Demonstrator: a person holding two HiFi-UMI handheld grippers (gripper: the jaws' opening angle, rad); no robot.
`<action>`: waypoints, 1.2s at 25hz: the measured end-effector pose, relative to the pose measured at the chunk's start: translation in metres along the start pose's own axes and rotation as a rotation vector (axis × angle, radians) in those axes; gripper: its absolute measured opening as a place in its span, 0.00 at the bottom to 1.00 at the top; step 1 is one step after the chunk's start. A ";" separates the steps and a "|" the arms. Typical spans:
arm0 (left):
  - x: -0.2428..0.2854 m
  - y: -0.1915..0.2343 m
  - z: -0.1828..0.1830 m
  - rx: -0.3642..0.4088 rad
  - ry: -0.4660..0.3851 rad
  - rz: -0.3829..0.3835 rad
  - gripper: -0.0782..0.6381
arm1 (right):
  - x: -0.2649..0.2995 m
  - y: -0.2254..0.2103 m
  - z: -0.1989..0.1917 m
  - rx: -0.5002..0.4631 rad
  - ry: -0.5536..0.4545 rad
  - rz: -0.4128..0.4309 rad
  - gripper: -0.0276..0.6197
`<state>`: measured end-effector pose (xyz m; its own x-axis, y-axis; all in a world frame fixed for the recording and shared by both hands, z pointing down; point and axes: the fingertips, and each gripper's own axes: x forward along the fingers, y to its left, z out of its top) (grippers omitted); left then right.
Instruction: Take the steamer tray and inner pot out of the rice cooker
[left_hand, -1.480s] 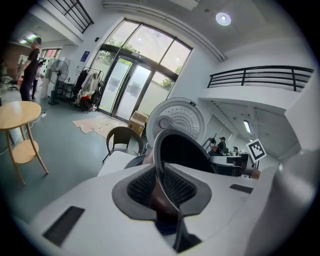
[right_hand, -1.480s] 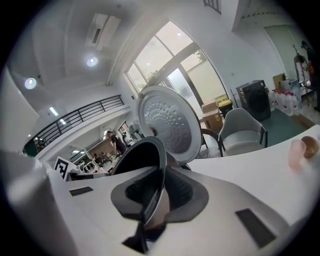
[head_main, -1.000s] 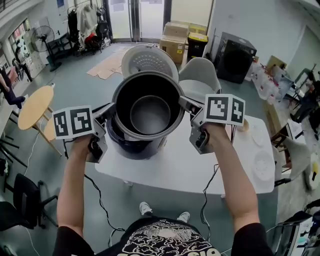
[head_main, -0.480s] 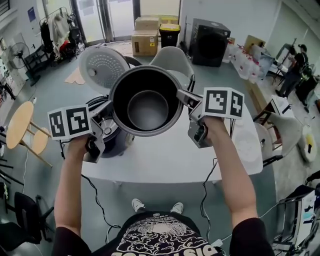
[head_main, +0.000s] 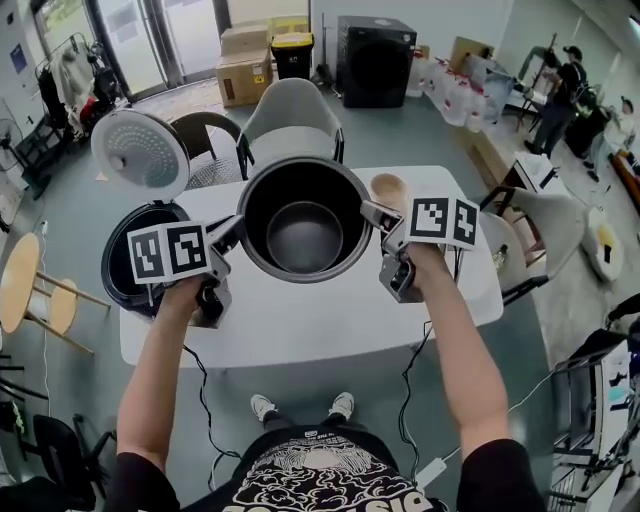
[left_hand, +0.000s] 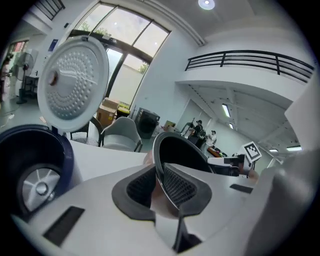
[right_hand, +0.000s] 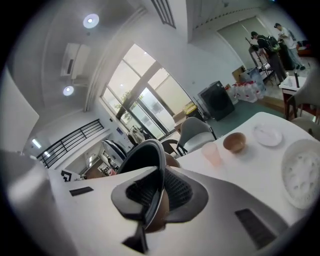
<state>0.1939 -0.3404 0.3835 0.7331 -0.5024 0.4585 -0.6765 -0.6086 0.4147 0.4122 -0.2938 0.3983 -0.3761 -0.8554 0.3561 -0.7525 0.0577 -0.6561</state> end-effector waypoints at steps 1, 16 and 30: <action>0.015 -0.005 -0.010 -0.011 0.018 -0.006 0.19 | -0.004 -0.018 -0.003 0.017 0.009 -0.014 0.12; 0.120 -0.024 -0.104 -0.124 0.161 0.024 0.19 | -0.019 -0.151 -0.048 0.126 0.149 -0.137 0.12; 0.134 -0.003 -0.142 -0.190 0.214 0.079 0.19 | 0.000 -0.173 -0.069 0.123 0.214 -0.163 0.12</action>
<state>0.2841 -0.3182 0.5553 0.6597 -0.3901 0.6424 -0.7467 -0.4367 0.5017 0.5052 -0.2681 0.5574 -0.3710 -0.7198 0.5868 -0.7459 -0.1455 -0.6500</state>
